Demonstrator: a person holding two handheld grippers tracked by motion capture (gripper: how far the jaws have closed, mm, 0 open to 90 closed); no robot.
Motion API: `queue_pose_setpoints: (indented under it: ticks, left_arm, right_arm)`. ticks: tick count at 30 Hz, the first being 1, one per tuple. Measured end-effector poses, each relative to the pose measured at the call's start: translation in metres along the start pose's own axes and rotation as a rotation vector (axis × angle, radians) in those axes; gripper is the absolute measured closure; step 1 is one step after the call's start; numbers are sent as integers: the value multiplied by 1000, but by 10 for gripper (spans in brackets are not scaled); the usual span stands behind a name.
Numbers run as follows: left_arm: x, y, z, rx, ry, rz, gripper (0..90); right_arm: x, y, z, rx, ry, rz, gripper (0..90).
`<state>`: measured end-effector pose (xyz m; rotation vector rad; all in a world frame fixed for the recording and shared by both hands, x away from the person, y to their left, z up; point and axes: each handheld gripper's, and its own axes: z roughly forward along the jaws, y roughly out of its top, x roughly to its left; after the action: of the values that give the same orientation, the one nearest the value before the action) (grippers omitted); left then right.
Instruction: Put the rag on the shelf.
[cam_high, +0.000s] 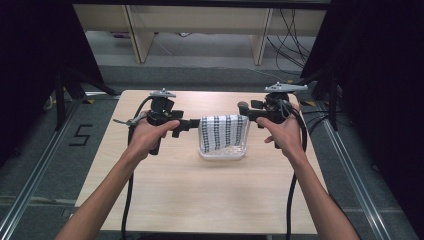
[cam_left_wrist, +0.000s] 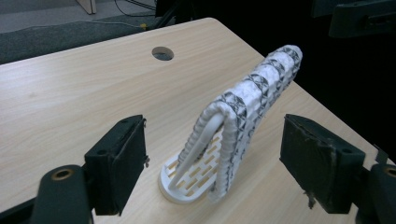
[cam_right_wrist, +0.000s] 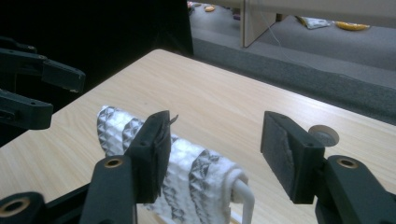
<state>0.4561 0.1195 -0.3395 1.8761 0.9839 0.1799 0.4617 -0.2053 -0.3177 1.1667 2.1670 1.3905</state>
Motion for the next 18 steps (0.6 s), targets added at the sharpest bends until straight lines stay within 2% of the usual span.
queue_pose_setpoints:
  ticks: [3, 5, 6, 8, 12, 16, 17, 18]
  left_arm:
    - [-2, -3, -3, -14, -19, -3, 217]
    - [-4, -5, -3, -12, -26, 3, 217]
    - [-5, -6, -4, -14, -21, 6, 217]
    - [-7, -9, -5, -10, -34, 12, 217]
    - [-12, -15, -9, -16, -13, 36, 217]
    - [-15, -23, -12, -17, -29, 44, 218]
    - [-16, -25, -12, -19, -27, 50, 217]
    - [-17, -27, -13, -18, -34, 54, 217]
  right_arm:
    - [2, -1, -1, 0, 2, -20, 430]
    - [5, -2, -3, 4, 4, -7, 426]
    - [4, -2, -3, -8, 10, -27, 424]
    - [7, -4, -5, -8, 6, -21, 421]
    - [8, -6, -6, -10, 14, -35, 423]
    - [10, -9, -7, -9, 2, -54, 421]
    - [11, -10, -8, -4, 10, -32, 421]
    - [11, -10, -7, -6, 15, -42, 420]
